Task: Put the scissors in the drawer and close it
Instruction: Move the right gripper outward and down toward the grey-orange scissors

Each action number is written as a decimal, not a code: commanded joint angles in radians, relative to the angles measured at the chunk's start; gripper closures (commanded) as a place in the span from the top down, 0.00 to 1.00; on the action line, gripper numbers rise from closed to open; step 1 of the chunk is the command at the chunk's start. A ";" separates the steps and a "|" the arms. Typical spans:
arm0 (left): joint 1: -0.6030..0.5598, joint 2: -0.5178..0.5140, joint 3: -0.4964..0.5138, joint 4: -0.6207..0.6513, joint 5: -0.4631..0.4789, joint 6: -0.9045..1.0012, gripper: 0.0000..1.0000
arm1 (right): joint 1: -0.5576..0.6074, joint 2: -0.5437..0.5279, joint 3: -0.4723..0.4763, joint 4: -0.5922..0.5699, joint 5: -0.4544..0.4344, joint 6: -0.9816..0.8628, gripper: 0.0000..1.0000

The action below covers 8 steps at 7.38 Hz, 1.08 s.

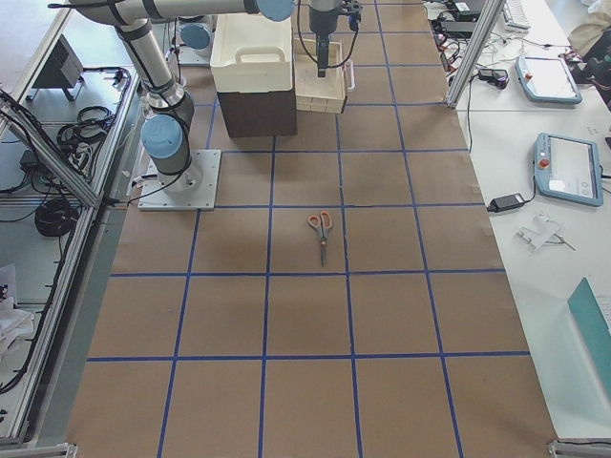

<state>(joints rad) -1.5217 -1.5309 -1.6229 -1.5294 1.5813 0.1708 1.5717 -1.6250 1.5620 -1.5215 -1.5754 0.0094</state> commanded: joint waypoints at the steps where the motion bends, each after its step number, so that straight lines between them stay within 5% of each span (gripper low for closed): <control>1: 0.000 0.000 0.000 0.000 0.000 0.001 1.00 | -0.001 0.007 0.003 0.000 -0.006 -0.018 1.00; 4: 0.000 0.002 0.000 0.000 0.002 0.001 1.00 | -0.013 0.008 0.032 -0.002 -0.012 -0.142 1.00; 8: 0.000 0.002 0.000 0.000 0.003 0.001 1.00 | -0.244 0.043 0.130 -0.060 0.012 -0.733 1.00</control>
<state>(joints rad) -1.5217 -1.5287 -1.6229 -1.5294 1.5841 0.1712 1.4243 -1.6021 1.6546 -1.5517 -1.5721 -0.5008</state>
